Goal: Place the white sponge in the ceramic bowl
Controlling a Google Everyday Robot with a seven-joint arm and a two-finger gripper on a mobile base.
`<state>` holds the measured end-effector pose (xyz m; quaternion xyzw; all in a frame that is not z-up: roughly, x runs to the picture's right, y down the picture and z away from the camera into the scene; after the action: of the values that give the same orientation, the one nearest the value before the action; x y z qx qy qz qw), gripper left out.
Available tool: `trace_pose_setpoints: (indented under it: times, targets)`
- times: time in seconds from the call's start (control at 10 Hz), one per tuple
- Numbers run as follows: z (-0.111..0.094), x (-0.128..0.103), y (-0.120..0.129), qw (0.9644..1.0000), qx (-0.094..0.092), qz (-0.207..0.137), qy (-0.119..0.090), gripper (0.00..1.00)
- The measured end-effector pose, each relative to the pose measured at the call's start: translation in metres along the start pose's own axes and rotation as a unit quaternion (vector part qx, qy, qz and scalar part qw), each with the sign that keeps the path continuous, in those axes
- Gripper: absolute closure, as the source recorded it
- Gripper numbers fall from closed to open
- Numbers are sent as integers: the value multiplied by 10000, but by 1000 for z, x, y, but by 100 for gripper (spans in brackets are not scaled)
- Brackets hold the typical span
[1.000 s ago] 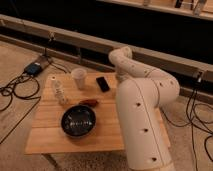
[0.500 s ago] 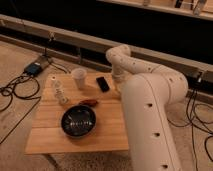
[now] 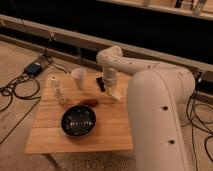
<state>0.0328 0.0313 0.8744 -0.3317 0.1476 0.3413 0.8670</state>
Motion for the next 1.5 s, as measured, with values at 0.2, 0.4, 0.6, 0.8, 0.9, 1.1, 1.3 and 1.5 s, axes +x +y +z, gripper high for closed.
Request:
trace_pose_setpoints:
  times: [0.2,0.4,0.6,0.8,0.9,1.1,1.3,1.5]
  targets:
    - [-5,-3,22,9999,-80,-128,-70,100]
    - [-12,-7,44,9994,-165,-277,-140,100]
    - [-19,-13,71,9982,-275,-475,-232,100]
    - [-24,-18,101,9966,-445,-636,-289,100]
    - [-25,-20,111,9959,-514,-679,-290,100]
    - [-30,-24,139,9939,-701,-790,-311,100]
    - [-34,-25,160,9925,-803,-863,-319,100]
    - [-35,-22,183,9917,-847,-917,-308,100]
